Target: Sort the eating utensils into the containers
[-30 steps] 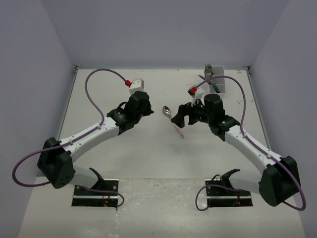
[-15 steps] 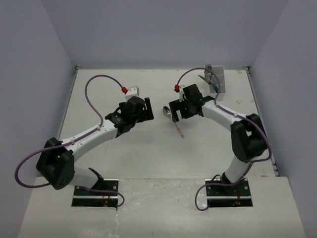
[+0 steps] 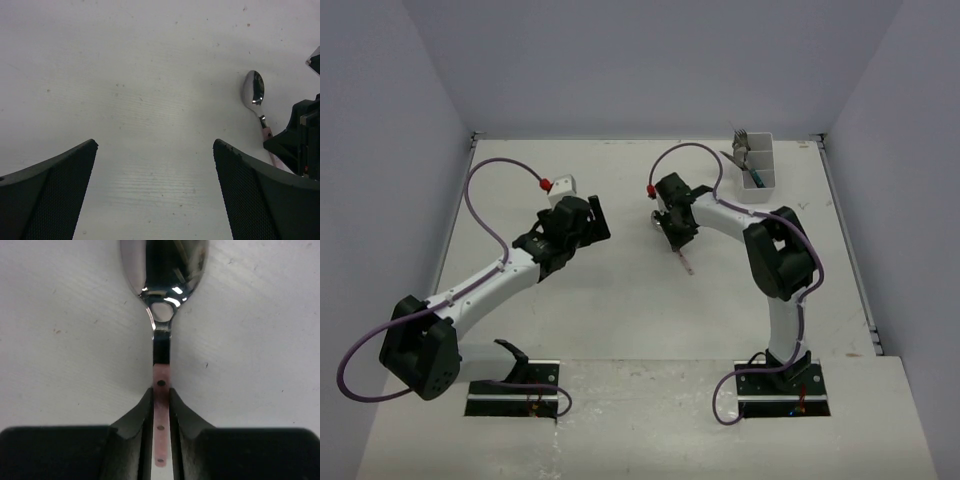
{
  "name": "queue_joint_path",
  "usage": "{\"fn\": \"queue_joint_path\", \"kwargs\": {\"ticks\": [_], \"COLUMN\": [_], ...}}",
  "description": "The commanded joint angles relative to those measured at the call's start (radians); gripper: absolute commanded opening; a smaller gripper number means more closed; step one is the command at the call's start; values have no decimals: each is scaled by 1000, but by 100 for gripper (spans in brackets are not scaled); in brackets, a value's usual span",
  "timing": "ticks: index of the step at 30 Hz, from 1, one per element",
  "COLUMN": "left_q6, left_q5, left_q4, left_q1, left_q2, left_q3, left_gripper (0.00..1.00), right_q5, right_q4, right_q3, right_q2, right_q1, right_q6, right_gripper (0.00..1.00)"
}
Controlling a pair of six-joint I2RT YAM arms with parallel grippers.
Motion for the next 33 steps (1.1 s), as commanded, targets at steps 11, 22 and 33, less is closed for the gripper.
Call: {"fn": "queue_joint_path", "kwargs": {"ticks": [11, 22, 33], "left_q6": [34, 60, 94], "left_q5": [-94, -167, -164], "left_q4": [-16, -12, 18], "left_q1": [51, 80, 93], "left_q2": [-93, -140, -93], "left_q3": [-42, -26, 41], "left_gripper": [100, 100, 100], "right_q5": [-170, -750, -1015], "right_q4": [328, 895, 924], "right_q3": [-78, -255, -48], "right_q2": [-292, -511, -184], "right_q1": [-56, -608, -785], "right_q6": [-238, -468, -565], "right_gripper": [0, 0, 0]}}
